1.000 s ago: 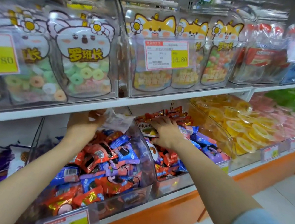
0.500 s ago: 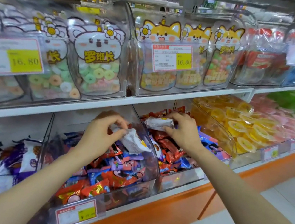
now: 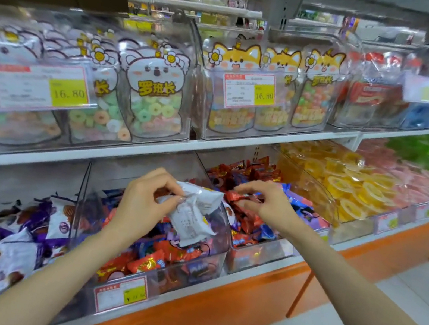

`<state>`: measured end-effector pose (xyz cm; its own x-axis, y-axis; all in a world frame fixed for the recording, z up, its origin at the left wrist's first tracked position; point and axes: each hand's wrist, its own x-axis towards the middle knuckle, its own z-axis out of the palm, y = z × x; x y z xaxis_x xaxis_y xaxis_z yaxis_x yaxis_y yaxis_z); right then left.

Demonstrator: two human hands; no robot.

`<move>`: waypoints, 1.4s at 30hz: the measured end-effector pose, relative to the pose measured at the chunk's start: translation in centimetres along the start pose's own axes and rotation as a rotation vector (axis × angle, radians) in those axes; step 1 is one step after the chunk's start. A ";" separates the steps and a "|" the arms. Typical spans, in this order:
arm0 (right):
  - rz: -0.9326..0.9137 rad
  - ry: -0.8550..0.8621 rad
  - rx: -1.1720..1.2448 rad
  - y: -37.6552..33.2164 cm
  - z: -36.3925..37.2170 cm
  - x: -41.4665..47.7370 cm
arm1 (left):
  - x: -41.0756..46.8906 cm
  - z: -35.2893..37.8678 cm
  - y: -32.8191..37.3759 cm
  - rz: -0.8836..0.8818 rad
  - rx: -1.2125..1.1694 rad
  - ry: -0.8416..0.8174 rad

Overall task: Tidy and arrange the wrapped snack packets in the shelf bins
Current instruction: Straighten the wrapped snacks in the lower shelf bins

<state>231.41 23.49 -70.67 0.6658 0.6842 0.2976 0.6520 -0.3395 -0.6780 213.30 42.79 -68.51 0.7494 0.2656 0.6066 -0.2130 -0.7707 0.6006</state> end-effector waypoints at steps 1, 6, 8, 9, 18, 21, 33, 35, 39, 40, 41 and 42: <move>-0.055 -0.050 -0.228 1.0 0.7 0.6 | -0.3 -0.5 -0.2 -0.021 0.005 0.011; -0.138 -0.290 -0.768 3.4 5.8 2.1 | -1.8 -2.3 -0.4 -0.058 0.030 0.009; -0.109 -0.194 -0.742 3.3 6.4 2.3 | -2.3 -2.9 -0.4 -0.061 0.044 0.003; -0.074 -0.134 -0.674 3.0 6.3 2.4 | -2.6 -3.2 -0.5 -0.062 0.051 0.004; 0.073 0.261 -0.074 -3.2 0.9 -3.4 | -5.0 -6.4 0.2 -0.089 0.068 0.029; 0.009 0.287 0.022 -7.4 0.3 -6.4 | -6.3 -7.5 1.2 -0.060 0.078 0.062; -0.107 -0.184 0.250 -21.5 13.5 -7.0 | -17.5 -21.4 -0.4 -0.320 0.205 0.315; -0.066 -0.192 0.282 -23.6 16.7 -5.1 | -18.7 -23.9 -1.1 -0.370 0.237 0.379; 0.043 -0.259 0.307 -27.0 21.6 -2.2 | -20.2 -27.2 -1.7 -0.444 0.288 0.446; 0.046 -0.277 0.262 -27.4 22.4 -2.0 | -20.6 -27.9 -1.9 -0.454 0.299 0.460; 0.032 -0.290 0.210 -27.4 23.0 -1.9 | -21.0 -28.6 -2.3 -0.460 0.314 0.476; 0.012 -0.304 0.160 -27.3 23.4 -2.0 | -21.4 -29.2 -2.6 -0.467 0.326 0.494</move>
<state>203.73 46.50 -68.49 0.5192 0.8498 0.0915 0.5631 -0.2595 -0.7846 179.53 56.04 -67.83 0.3317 0.7766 0.5355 0.3117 -0.6260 0.7148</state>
